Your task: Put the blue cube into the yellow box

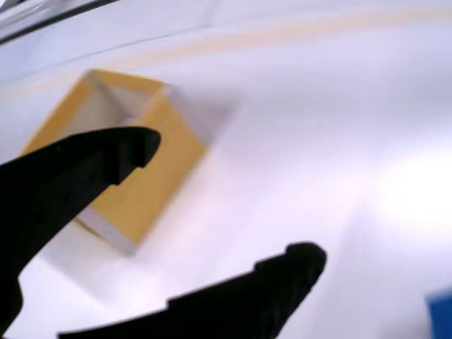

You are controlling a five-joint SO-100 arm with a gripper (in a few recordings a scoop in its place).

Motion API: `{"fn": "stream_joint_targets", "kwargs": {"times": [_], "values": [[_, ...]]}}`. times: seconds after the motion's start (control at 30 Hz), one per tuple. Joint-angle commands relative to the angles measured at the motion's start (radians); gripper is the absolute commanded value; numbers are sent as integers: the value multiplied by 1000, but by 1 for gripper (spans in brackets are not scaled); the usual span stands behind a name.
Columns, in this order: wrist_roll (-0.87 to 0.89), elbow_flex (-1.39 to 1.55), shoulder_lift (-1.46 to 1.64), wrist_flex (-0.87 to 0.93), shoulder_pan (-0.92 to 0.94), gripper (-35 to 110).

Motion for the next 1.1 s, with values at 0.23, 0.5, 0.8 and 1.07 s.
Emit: {"fn": "stream_joint_targets", "kwargs": {"times": [0.23, 0.5, 0.8, 1.07], "values": [[100, -184, -155, -97, 195, 42], [227, -318, -304, -133, 190, 47], [433, -499, -460, -15, 160, 46], [508, -561, -528, 86, 109, 45]]}}
